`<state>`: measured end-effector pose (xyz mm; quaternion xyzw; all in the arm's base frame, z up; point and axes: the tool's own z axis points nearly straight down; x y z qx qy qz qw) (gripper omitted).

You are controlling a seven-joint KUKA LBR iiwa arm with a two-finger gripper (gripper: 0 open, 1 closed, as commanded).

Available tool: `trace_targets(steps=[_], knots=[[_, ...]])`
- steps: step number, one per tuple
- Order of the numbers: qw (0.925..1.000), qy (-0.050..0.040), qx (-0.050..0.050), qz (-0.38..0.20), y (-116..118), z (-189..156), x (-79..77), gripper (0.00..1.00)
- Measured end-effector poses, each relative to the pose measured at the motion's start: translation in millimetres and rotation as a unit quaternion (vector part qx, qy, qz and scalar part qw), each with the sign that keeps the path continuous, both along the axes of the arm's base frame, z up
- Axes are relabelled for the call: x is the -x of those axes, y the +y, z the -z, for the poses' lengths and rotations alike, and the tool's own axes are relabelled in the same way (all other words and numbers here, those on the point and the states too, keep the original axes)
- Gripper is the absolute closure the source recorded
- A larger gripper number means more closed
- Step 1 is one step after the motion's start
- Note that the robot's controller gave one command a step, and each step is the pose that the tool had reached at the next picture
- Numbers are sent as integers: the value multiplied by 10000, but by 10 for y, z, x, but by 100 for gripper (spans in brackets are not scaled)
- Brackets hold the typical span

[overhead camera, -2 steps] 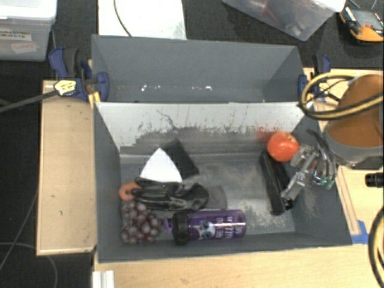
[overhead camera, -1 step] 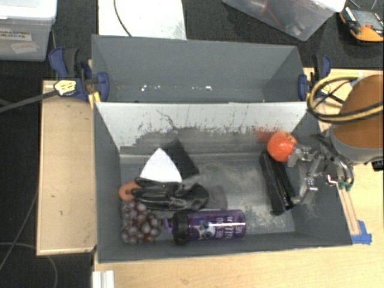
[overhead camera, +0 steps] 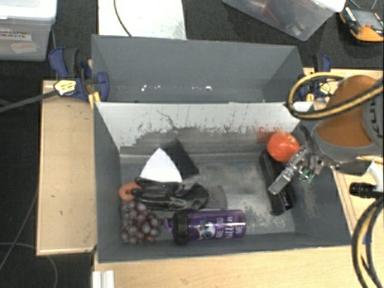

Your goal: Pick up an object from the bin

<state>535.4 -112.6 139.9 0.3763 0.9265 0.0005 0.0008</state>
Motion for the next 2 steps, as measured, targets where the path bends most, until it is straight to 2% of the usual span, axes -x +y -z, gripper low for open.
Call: trace_targets(steps=[1,2], knots=[[9778,49,1,-2093,-128,698,-128,0],[9997,-96,40,221,59,639,-54,100]])
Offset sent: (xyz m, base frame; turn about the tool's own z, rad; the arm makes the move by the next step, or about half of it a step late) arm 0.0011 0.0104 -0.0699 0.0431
